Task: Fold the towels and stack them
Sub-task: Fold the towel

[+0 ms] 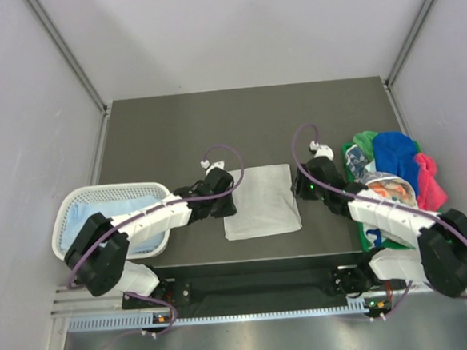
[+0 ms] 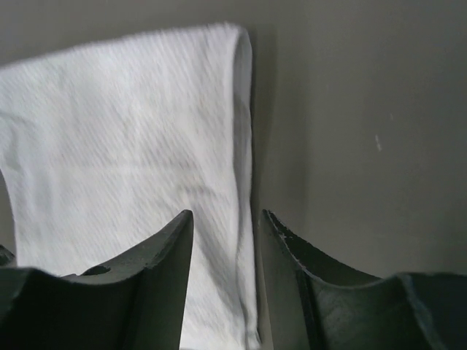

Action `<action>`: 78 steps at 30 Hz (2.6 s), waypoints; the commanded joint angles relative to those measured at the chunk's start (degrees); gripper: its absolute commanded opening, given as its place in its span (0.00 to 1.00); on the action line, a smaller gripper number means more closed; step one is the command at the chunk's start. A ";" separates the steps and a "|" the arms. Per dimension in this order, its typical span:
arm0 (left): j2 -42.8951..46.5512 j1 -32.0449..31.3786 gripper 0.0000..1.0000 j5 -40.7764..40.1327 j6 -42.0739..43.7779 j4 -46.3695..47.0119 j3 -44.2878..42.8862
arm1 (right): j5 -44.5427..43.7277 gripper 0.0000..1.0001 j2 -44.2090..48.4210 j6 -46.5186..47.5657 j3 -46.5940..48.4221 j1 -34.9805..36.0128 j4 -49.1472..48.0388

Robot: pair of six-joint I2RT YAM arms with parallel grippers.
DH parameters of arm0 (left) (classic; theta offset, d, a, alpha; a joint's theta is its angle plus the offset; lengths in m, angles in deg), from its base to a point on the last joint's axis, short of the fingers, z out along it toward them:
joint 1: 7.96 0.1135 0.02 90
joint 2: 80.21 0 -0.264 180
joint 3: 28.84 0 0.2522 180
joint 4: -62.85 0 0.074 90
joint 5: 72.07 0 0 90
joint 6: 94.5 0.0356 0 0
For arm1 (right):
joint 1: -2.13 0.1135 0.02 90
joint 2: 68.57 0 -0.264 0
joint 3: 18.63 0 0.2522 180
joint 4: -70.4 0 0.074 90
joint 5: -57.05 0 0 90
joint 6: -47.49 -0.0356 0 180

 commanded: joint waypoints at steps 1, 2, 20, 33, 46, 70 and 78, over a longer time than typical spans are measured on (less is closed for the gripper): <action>-2.28 0.08 0.21 -1.52 0.46 1.28 -5.43 | -1.01 0.41 -5.98 2.20 7.91 -1.86 -5.58; -2.98 0.08 0.21 -1.16 0.37 1.28 -5.87 | -0.66 0.41 -7.32 2.20 8.98 -2.38 -5.84; -9.04 -8.70 0.19 9.21 -2.36 9.09 -8.59 | -0.48 0.37 -23.24 0.88 18.39 -4.41 -5.58; -15.64 -11.52 0.17 9.30 -3.67 10.16 -9.83 | 1.10 0.00 -26.75 2.02 23.74 -7.48 -2.95; -15.48 -11.61 0.15 9.12 -3.68 8.84 -11.23 | 0.49 0.10 -30.53 4.31 24.55 -9.77 -0.93; -23.20 12.38 0.08 6.91 5.99 2.51 -27.31 | 35.73 0.04 -37.90 -13.52 27.35 -8.90 -29.91; -27.15 14.76 0.08 6.22 8.36 -0.66 -29.51 | 34.77 0.01 -45.64 -16.69 29.11 -6.70 -34.58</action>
